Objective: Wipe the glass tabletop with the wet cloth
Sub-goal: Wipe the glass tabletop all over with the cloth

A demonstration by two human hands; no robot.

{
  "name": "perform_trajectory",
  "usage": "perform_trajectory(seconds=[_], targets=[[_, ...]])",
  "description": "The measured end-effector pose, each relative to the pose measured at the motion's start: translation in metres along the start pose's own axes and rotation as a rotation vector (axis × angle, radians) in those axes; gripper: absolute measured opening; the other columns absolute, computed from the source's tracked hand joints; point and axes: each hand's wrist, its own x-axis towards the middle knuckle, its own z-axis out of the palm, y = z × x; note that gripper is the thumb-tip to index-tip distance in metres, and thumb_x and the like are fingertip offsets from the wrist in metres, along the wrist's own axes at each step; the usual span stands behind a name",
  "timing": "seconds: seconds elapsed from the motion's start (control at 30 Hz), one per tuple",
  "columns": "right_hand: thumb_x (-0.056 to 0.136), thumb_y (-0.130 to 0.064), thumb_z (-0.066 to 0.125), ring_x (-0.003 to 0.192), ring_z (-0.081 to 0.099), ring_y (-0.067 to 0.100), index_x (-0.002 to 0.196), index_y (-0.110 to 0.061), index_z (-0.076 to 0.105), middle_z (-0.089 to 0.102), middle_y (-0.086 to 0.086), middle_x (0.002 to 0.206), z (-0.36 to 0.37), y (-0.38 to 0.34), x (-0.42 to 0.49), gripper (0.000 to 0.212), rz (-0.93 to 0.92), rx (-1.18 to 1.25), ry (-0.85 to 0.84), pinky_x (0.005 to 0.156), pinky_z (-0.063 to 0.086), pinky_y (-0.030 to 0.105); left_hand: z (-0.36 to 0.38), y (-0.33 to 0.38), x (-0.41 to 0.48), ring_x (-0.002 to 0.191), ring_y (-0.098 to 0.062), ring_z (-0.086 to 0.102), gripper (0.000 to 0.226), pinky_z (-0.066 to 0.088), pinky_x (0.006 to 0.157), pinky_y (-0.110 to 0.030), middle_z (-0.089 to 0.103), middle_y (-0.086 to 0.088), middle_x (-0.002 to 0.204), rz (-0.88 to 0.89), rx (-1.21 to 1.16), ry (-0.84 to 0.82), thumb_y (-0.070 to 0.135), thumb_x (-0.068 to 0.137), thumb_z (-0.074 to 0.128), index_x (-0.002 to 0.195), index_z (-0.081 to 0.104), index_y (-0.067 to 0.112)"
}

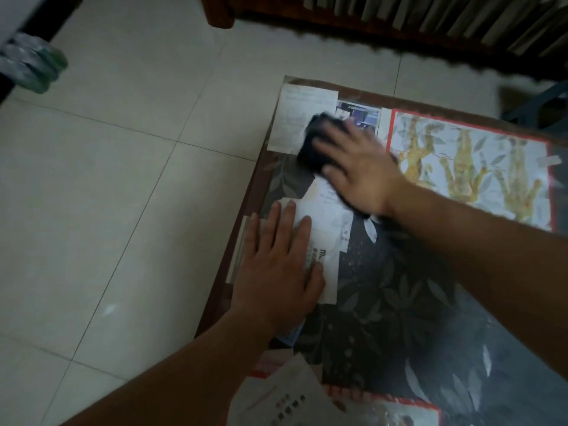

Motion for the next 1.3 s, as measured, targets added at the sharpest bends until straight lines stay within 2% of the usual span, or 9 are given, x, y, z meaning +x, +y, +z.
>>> perform_trajectory(seconds=[0.13,0.3,0.47,0.7,0.77,0.9,1.07,1.17,1.3], targets=[[0.102,-0.055,0.017,0.155,-0.007,0.031,0.159,-0.034,0.015,0.001,0.001,0.169,-0.001,0.003,0.003,0.061,0.315,0.034,0.022,0.124,-0.004,0.05,0.002,-0.001,-0.001,0.159,-0.033,0.008,0.072,0.01,0.127,-0.058,0.018,-0.017,0.17,-0.001,0.004,0.024,0.055,0.099,0.032,0.158,0.03,0.014],[0.102,-0.059,0.014,0.154,-0.001,0.026,0.156,-0.032,0.025,0.014,-0.001,0.167,0.013,-0.009,-0.095,0.061,-0.091,-0.032,-0.032,0.124,0.006,0.054,0.0,-0.001,-0.001,0.159,-0.032,0.01,0.071,0.01,0.127,-0.058,0.02,-0.017,0.169,-0.01,-0.031,0.044,0.053,0.098,0.031,0.156,0.032,0.012],[0.099,-0.058,0.015,0.155,-0.003,0.032,0.158,-0.034,0.017,0.005,0.002,0.169,-0.004,0.05,-0.068,0.065,0.437,0.016,0.013,0.124,0.003,0.053,0.003,-0.004,0.0,0.159,-0.032,0.01,0.072,0.009,0.127,-0.058,0.02,-0.017,0.169,-0.005,-0.022,0.053,0.054,0.097,0.03,0.156,0.032,0.012],[0.102,-0.054,0.026,0.155,0.001,0.031,0.156,-0.036,0.025,0.011,-0.003,0.168,0.032,-0.038,-0.191,0.057,-0.182,-0.05,-0.067,0.124,0.007,0.056,-0.003,0.0,-0.003,0.159,-0.031,0.01,0.071,0.005,0.127,-0.058,0.021,-0.018,0.169,-0.005,-0.079,0.043,0.043,0.096,0.026,0.157,0.035,0.008],[0.101,-0.055,0.024,0.155,0.004,0.032,0.156,-0.034,0.026,0.013,-0.002,0.168,0.024,-0.017,-0.163,0.059,-0.087,-0.052,-0.021,0.123,0.01,0.058,-0.005,0.001,-0.002,0.159,-0.032,0.011,0.072,0.006,0.127,-0.058,0.021,-0.019,0.169,0.003,-0.089,0.043,0.042,0.095,0.024,0.157,0.035,0.007],[0.099,-0.058,0.016,0.155,-0.006,0.032,0.158,-0.035,0.018,0.003,0.0,0.169,0.012,0.001,-0.105,0.063,0.378,0.05,0.046,0.124,-0.001,0.053,-0.005,0.0,-0.004,0.157,-0.035,0.016,0.071,0.007,0.127,-0.059,0.026,-0.021,0.167,0.011,-0.101,0.061,0.04,0.094,0.024,0.154,0.04,0.005],[0.102,-0.057,0.022,0.155,0.002,0.032,0.155,-0.035,0.026,0.015,0.0,0.168,0.04,-0.064,-0.198,0.058,-0.014,-0.019,0.033,0.124,0.006,0.056,-0.007,0.002,-0.004,0.157,-0.036,0.017,0.07,0.008,0.127,-0.059,0.028,-0.021,0.166,0.01,-0.111,0.07,0.04,0.094,0.025,0.153,0.041,0.005],[0.101,-0.056,0.026,0.155,0.005,0.031,0.154,-0.036,0.03,0.017,-0.002,0.167,0.034,-0.047,-0.204,0.056,-0.134,-0.034,-0.036,0.123,0.007,0.057,-0.006,0.0,-0.005,0.156,-0.037,0.019,0.069,0.009,0.127,-0.059,0.029,-0.022,0.165,0.013,-0.095,0.087,0.04,0.095,0.027,0.152,0.041,0.005],[0.099,-0.057,0.022,0.155,-0.003,0.03,0.156,-0.037,0.024,0.008,-0.001,0.169,0.02,-0.017,-0.149,0.06,0.322,0.061,0.049,0.124,0.0,0.053,-0.004,0.0,-0.004,0.156,-0.038,0.019,0.067,0.01,0.126,-0.06,0.029,-0.022,0.165,0.018,-0.064,0.085,0.041,0.096,0.026,0.151,0.04,0.007]])
